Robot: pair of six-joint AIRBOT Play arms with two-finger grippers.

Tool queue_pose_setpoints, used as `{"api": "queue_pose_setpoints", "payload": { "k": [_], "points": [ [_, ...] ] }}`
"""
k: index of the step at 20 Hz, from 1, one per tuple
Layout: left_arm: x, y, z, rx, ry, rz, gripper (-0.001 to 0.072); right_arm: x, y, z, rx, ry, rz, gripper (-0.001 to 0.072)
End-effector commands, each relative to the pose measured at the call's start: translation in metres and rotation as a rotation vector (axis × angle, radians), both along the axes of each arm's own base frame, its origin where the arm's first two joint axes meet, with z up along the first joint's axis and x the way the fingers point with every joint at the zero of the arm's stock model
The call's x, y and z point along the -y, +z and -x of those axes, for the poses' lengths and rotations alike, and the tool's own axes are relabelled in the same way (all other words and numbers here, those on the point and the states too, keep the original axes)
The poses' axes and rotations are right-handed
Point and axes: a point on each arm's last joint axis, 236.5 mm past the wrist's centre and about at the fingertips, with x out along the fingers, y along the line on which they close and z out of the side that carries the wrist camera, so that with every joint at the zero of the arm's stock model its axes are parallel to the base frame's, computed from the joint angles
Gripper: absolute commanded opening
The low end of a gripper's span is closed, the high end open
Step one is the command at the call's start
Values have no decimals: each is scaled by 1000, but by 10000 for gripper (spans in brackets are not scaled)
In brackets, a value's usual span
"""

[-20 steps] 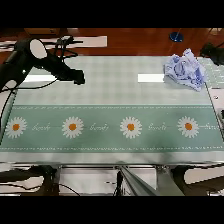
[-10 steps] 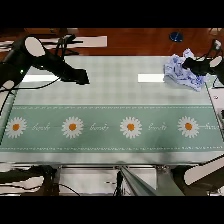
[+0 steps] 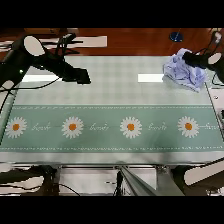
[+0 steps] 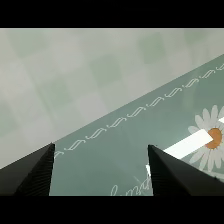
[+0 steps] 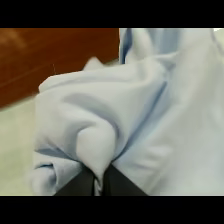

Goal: Fold the shirts.

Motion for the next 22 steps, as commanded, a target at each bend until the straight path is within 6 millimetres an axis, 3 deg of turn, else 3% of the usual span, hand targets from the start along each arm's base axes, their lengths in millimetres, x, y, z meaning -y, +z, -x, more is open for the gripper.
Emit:
{"api": "queue_pose_setpoints", "payload": {
  "k": [1, 4, 8, 10, 13, 15, 17, 18, 20, 22],
  "points": [
    [11, 21, 1, 25, -2, 62, 676, 2, 106, 10, 184, 25, 115, 21],
    [15, 76, -3, 144, -6, 110, 674, -7, 220, 45, 376, 22, 177, 21],
    [12, 208, 9, 447, -14, 181, 674, -26, 375, 132, 682, -6, 245, 21],
    [7, 273, 32, 599, -20, 216, 674, -40, 431, 184, 802, -10, 276, 21],
    [-6, 354, 83, 800, -26, 258, 674, -58, 488, 254, 940, -14, 310, 21],
    [-15, 386, 117, 892, -27, 276, 670, -68, 506, 287, 984, -6, 323, 21],
    [-21, 404, 147, 931, -16, 300, 668, -78, 502, 301, 950, 23, 323, 21],
    [-26, 406, 158, 933, -8, 297, 645, -82, 489, 298, 897, 47, 315, 21],
    [-32, 395, 175, 894, -22, 252, 421, -95, 450, 284, 744, 122, 254, 21],
    [-34, 371, 185, 800, -48, 205, 400, -117, 395, 265, 547, 240, 144, 21]
  ]
}}
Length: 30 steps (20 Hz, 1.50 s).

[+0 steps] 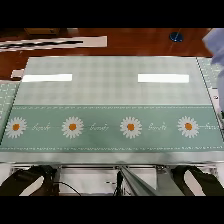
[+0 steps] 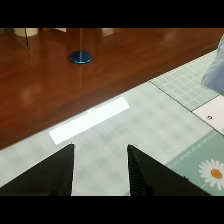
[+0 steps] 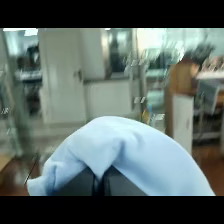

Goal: Fold the shirts.

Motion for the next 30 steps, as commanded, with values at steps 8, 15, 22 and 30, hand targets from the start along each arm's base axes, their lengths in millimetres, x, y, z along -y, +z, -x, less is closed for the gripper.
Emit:
{"api": "queue_pose_setpoints", "payload": {
  "k": [8, 15, 22, 30],
  "points": [
    [-8, -97, 8, -345, -11, -160, 403, -192, -265, -63, -916, 664, 13, 21],
    [-5, -167, -3, -538, -20, -206, 403, -371, -420, 2, -1261, 1003, 290, 22],
    [-25, -214, -13, -629, 50, -295, 590, -384, -452, 9, -1319, 994, 333, 418],
    [-42, -318, -18, -795, 80, -417, 627, -150, -332, -79, -1102, 437, 255, 546]
  ]
}}
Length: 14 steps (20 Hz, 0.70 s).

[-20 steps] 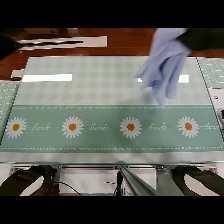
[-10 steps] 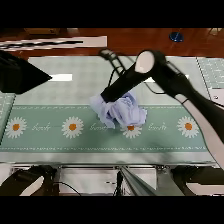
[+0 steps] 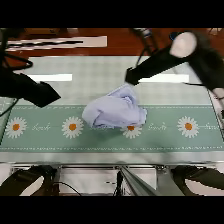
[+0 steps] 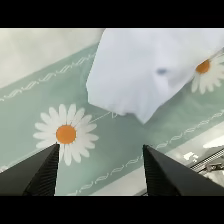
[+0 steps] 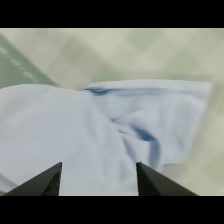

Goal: Fold the shirts.

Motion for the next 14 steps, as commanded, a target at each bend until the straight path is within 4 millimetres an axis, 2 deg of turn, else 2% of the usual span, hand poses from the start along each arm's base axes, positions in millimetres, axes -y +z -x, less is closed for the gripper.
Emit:
{"api": "queue_pose_setpoints", "payload": {
  "k": [1, 2, 3, 4, 6, 8, 10, 14],
  "points": [
    [-2, -57, -2, -74, 9, -24, 627, 135, 35, -14, 78, -259, 142, 546],
    [1, -74, 0, -101, 15, -9, 635, 169, 35, -12, 61, -327, 175, 546],
    [6, -92, 3, -130, 16, 12, 701, 201, 31, -9, 32, -388, 196, 546],
    [13, -108, 8, -158, 14, 38, 701, 225, 27, -5, 6, -440, 199, 546],
    [23, -137, 20, -213, 9, 86, 702, 257, 13, 0, -48, -536, 133, 546],
    [29, -161, 33, -264, 3, 116, 702, 269, -8, 9, -115, -580, 45, 546],
    [31, -181, 47, -316, 15, 132, 720, 271, -36, 20, -194, -601, -29, 546],
    [33, -202, 64, -369, 9, 143, 720, 245, -92, 47, -335, -555, -116, 546]
  ]
}}
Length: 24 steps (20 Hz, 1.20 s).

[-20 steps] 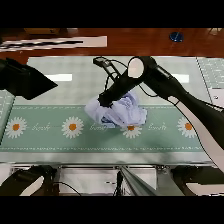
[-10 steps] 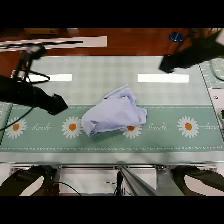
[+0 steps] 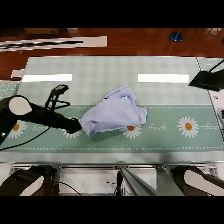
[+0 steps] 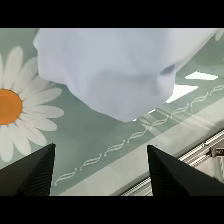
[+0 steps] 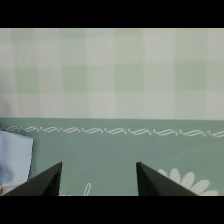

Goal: Fold the shirts.

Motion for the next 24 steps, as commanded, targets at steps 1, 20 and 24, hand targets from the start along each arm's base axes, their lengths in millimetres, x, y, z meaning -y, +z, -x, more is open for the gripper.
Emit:
{"api": "queue_pose_setpoints", "payload": {
  "k": [1, 20, 24],
  "points": [
    [9, -17, 15, -42, -7, 50, 720, -23, -40, 21, -65, 8, -150, 546],
    [73, -74, 16, -123, -67, 119, 720, -141, -62, 2, -25, 155, -372, 546],
    [72, -77, -11, -59, 40, 113, 720, -155, -60, -2, -5, 168, -376, 546]
  ]
}}
